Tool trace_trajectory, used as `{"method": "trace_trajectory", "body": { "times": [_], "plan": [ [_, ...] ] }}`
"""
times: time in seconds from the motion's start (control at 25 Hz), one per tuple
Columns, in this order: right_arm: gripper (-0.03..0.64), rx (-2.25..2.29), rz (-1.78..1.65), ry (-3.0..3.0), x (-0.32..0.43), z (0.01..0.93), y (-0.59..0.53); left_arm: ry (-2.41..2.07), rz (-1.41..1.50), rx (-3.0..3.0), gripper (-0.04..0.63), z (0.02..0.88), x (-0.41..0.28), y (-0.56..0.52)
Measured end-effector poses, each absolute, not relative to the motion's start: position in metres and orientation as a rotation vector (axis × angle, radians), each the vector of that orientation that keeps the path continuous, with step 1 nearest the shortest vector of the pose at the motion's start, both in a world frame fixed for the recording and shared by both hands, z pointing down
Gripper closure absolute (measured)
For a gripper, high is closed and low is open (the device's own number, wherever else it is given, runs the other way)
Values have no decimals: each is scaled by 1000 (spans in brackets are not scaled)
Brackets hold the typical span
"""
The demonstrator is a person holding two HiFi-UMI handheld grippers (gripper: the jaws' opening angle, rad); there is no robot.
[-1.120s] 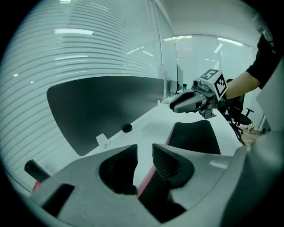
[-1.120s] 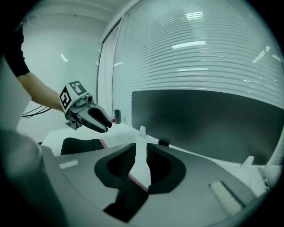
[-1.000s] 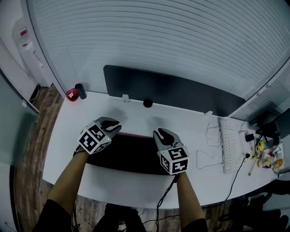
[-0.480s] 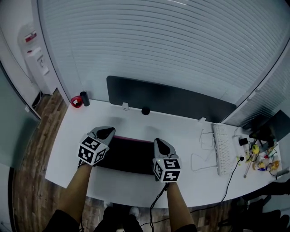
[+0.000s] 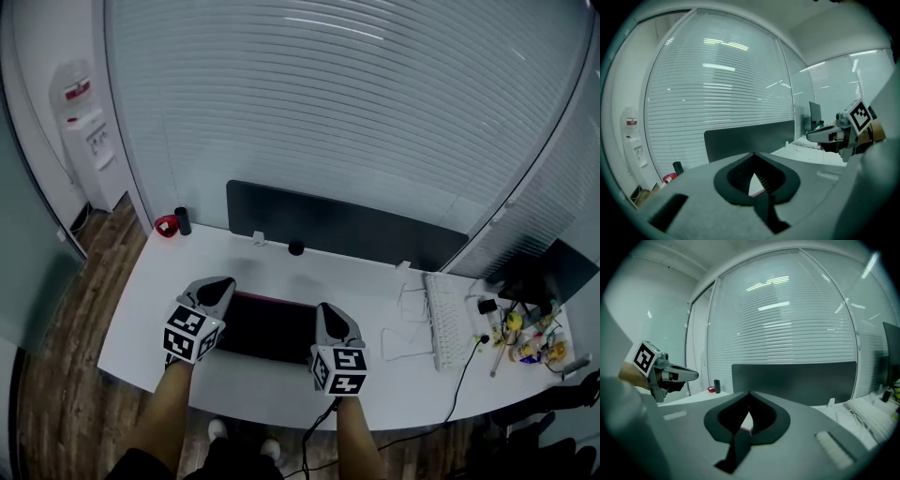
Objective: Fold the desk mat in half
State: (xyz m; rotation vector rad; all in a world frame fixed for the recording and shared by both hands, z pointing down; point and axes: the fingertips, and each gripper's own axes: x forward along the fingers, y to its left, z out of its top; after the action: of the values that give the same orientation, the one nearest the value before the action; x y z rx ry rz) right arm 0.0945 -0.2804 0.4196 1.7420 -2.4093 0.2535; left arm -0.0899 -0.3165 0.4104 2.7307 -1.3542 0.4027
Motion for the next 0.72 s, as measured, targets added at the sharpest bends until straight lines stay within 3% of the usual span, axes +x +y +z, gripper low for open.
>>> {"method": "trace_trajectory", "body": {
  "times": [0.72],
  "plan": [
    [609,1830,153,-2457,101,342,-181,-1491,234,2843,601,322,-83,-212]
  ]
}}
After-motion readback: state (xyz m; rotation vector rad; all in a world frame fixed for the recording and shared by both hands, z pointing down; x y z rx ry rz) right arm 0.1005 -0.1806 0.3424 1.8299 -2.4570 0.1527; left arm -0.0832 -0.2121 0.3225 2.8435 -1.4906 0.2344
